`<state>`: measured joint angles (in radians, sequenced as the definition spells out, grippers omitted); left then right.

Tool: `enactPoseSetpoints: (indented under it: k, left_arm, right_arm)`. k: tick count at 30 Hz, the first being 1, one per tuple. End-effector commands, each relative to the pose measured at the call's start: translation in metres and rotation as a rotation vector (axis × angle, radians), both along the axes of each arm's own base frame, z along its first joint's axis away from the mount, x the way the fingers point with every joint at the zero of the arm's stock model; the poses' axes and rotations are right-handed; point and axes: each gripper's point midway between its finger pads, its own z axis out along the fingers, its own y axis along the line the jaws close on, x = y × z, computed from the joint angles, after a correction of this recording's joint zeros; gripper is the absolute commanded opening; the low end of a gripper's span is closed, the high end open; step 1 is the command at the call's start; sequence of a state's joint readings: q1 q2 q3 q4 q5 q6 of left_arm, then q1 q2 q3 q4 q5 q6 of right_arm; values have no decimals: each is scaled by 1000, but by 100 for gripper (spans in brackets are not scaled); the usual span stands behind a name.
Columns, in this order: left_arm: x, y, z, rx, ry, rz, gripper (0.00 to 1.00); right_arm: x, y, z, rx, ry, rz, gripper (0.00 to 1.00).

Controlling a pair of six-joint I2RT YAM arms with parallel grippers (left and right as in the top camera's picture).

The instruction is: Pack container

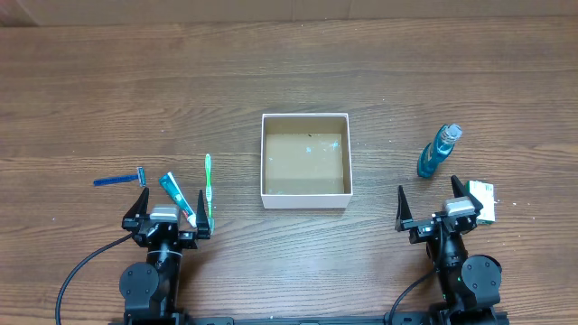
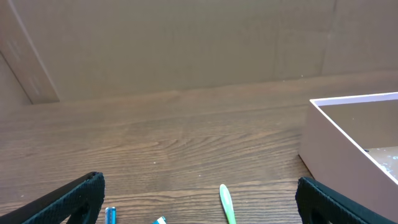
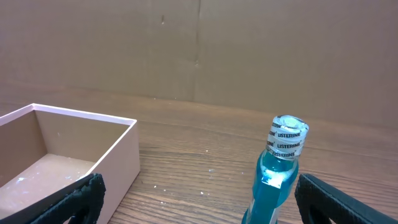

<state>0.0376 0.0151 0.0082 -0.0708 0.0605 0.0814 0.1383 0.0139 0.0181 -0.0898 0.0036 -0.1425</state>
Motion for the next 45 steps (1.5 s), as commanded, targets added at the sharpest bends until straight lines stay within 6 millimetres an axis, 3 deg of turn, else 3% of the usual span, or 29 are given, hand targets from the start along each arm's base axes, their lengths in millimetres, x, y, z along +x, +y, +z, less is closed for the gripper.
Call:
enactPoseSetpoints:
  k: [1,9,14,17,26,29,31,35,41,45]
  left_arm:
    - [0,1,1,-6,-7,2,100]
    - [0,0,4,-113,-16,4,100]
    - [-2,-12,7,-235,-3,-54,100]
    - [-5,-14,17,-251,-3,-64,100]
    - [-13,-13,74,-252,21,-58,100]
    - [-8,-13,93,-253,38,-56,100]
    - [1,-13,108,-249,76,-55,100]
    - [16,-13,119,-257,176,-43,100]
    - [36,-12,124,-270,381,-18,100]
    - [44,-11,126,-268,502,-4,100]
  right_arm:
    - [0,0,-1,5,-8,3,100]
    - [0,-1,0,107,8,-9,100]
    - [0,-17,11,192,-6,-102,100]
    - [-3,-25,27,198,-32,-143,100]
    - [1,-41,79,243,39,-248,100]
    - [15,-41,98,251,97,-267,100]
    - [36,-38,114,227,183,-279,100]
    - [66,-34,130,195,299,-293,100]
    - [113,-28,139,140,500,-316,100]
    - [137,-31,134,139,624,-315,100]
